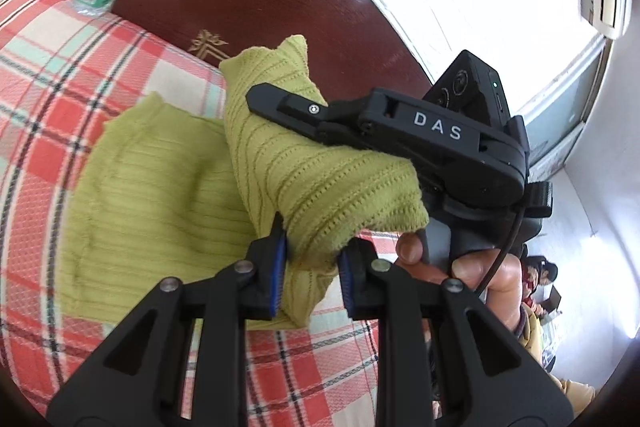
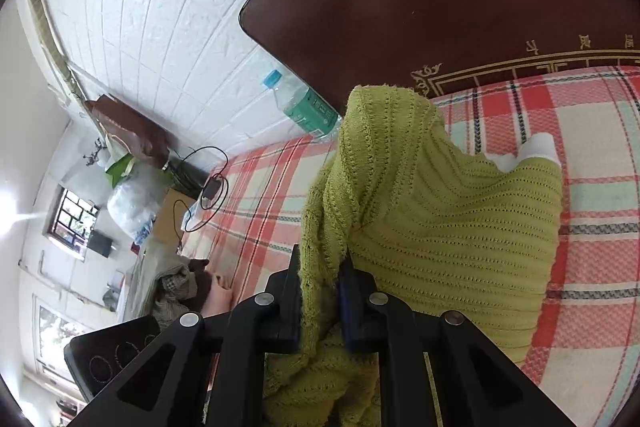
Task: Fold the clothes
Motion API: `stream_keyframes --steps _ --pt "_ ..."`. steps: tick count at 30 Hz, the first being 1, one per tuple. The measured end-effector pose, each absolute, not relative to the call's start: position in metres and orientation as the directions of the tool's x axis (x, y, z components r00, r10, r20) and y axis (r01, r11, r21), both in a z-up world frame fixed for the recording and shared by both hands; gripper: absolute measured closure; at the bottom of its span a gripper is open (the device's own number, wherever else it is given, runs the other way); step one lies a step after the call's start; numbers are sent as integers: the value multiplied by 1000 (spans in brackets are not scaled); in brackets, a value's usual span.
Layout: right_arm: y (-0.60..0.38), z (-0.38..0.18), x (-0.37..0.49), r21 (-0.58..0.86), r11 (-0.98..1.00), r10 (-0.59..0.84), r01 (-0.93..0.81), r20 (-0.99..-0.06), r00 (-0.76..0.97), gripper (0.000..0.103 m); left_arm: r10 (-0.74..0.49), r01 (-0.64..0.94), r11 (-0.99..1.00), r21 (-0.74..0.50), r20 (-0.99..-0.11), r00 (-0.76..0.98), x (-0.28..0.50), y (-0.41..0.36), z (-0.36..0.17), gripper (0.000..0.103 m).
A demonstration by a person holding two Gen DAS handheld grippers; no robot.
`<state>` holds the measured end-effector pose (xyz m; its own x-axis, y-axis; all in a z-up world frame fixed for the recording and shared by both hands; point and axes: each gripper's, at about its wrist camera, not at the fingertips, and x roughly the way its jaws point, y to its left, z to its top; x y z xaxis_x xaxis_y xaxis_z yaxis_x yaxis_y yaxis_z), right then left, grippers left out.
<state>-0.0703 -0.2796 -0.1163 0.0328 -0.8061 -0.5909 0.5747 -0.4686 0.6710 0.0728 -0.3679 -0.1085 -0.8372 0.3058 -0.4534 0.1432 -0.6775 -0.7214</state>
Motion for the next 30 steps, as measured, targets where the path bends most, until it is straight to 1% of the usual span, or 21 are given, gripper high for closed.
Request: stream_keyframes --steps 9,13,16,17,18,23,27,30 --pt "-329 -146 -44 617 -496 -746 611 -663 65 89 272 227 -613 -757 -472 -839 100 -396 -139 78" --pt "-337 -154 -35 578 -514 -716 634 -696 54 86 264 247 -596 -764 -477 -838 110 -401 -148 78" --pt "-339 -158 -31 562 -516 -703 647 -709 55 80 262 261 -580 -772 -480 -837 116 -406 -156 78" --pt "-340 -160 -30 559 -513 -700 651 -712 60 73 260 267 -572 -776 -480 -838 119 -408 -159 78" --pt "-341 -161 -28 557 -510 -697 656 -714 64 71 257 273 -564 -779 -480 -839 122 -411 -161 78" --pt "-342 -163 -20 526 -502 -687 687 -725 53 70 232 308 -534 -787 -487 -842 136 -423 -175 78" --pt "-337 -155 -9 502 -475 -696 723 -717 40 70 183 343 -550 -762 -511 -840 152 -430 -177 78" --pt "-328 -145 5 455 -444 -713 772 -701 4 70 152 367 -576 -730 -537 -829 162 -432 -177 77"
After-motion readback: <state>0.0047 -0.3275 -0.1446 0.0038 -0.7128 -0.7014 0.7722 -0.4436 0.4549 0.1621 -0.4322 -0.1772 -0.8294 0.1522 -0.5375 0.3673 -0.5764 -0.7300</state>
